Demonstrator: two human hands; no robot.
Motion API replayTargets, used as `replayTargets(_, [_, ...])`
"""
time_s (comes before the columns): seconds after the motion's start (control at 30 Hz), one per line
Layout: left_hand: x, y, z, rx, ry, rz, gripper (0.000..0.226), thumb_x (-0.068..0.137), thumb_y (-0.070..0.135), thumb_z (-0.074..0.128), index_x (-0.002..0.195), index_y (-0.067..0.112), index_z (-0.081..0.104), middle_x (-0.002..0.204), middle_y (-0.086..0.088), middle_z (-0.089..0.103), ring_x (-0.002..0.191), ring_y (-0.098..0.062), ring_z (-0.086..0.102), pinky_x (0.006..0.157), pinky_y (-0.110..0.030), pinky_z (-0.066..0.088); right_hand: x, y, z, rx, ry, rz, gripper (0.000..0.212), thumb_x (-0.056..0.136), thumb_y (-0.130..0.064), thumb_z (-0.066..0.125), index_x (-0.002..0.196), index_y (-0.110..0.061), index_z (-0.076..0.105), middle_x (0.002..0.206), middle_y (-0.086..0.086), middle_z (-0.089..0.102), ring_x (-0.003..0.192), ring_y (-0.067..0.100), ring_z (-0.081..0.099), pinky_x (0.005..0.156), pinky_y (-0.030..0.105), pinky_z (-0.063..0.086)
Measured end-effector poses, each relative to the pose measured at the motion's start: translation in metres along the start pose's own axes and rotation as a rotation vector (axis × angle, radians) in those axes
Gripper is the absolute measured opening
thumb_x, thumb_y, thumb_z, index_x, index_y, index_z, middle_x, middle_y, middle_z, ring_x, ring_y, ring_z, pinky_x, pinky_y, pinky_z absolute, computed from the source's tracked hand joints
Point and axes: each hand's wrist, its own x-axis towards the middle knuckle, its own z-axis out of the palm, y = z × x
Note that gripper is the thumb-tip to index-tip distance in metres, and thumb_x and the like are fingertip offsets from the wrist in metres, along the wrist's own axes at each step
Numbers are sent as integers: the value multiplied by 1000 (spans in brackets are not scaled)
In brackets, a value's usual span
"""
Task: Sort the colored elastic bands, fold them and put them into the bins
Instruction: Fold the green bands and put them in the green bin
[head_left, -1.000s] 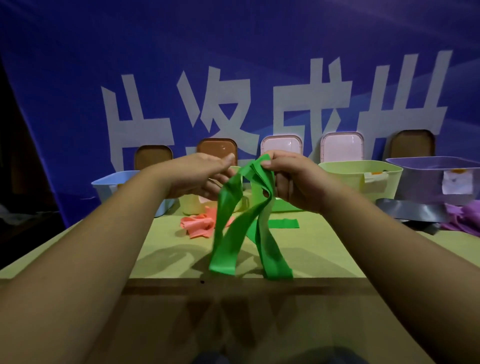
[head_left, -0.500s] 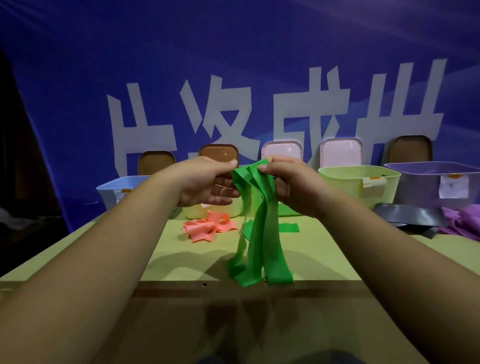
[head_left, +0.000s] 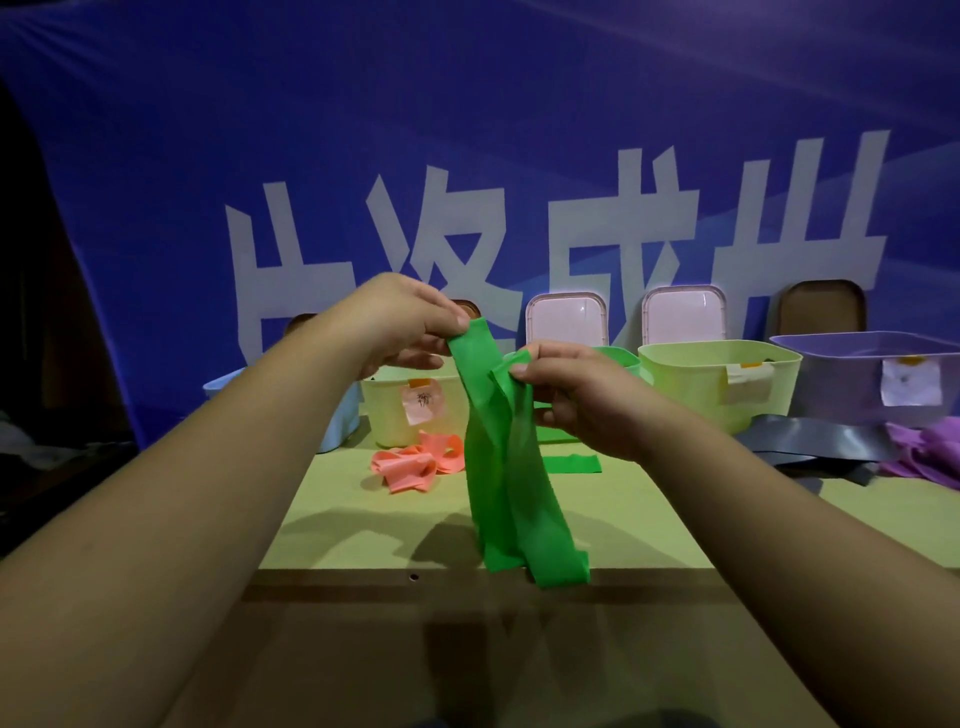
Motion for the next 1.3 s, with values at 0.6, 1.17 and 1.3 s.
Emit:
replayTargets(0.6, [-5, 53, -17, 210, 50, 193, 6, 98, 16, 77, 99, 19, 82, 97, -7, 81, 93, -20, 79, 72, -30, 65, 7, -30, 20, 45, 217, -219, 20, 101, -19, 72, 119, -9, 72, 110, 13, 78, 99, 28, 73, 91, 51, 55])
replayTargets(1.17, [-14, 55, -14, -48, -126, 117, 17, 97, 17, 77, 112, 10, 81, 103, -11, 82, 93, -22, 81, 74, -32, 65, 21, -33, 30, -119, 395, -286, 19, 97, -28, 79, 114, -20, 75, 108, 1, 81, 105, 24, 76, 88, 48, 65])
replayTargets(1.3, [-13, 52, -10, -47, -143, 107, 15, 97, 16, 77, 111, 10, 82, 101, -11, 82, 89, -20, 80, 71, -31, 65, 24, -30, 28, -118, 422, -281, 20, 97, -27, 79, 113, -16, 75, 106, 4, 80, 102, 26, 77, 83, 44, 65])
